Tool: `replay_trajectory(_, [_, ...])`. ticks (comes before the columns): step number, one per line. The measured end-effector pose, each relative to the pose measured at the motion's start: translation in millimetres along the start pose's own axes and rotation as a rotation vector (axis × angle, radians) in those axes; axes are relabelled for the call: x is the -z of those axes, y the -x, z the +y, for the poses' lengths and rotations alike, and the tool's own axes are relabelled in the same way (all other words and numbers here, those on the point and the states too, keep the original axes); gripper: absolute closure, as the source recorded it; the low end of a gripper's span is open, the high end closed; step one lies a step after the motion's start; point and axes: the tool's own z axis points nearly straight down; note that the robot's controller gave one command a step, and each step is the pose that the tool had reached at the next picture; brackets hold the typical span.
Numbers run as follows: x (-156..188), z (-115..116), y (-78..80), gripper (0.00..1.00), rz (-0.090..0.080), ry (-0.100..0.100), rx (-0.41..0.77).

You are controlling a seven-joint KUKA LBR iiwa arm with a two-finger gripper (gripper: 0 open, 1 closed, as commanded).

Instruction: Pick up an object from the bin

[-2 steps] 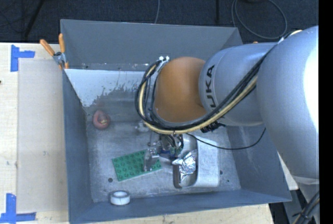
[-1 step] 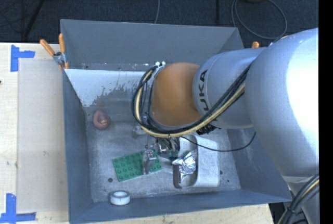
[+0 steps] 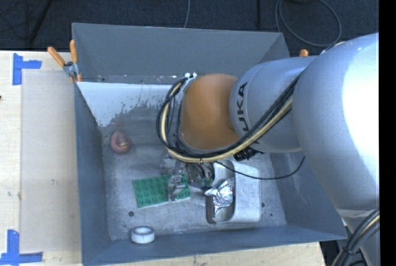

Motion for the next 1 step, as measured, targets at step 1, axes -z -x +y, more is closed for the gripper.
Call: replay_trajectory(1, [127.2, 3.8, -11.1, 1.0, -0.018, -0.001, 0.039])
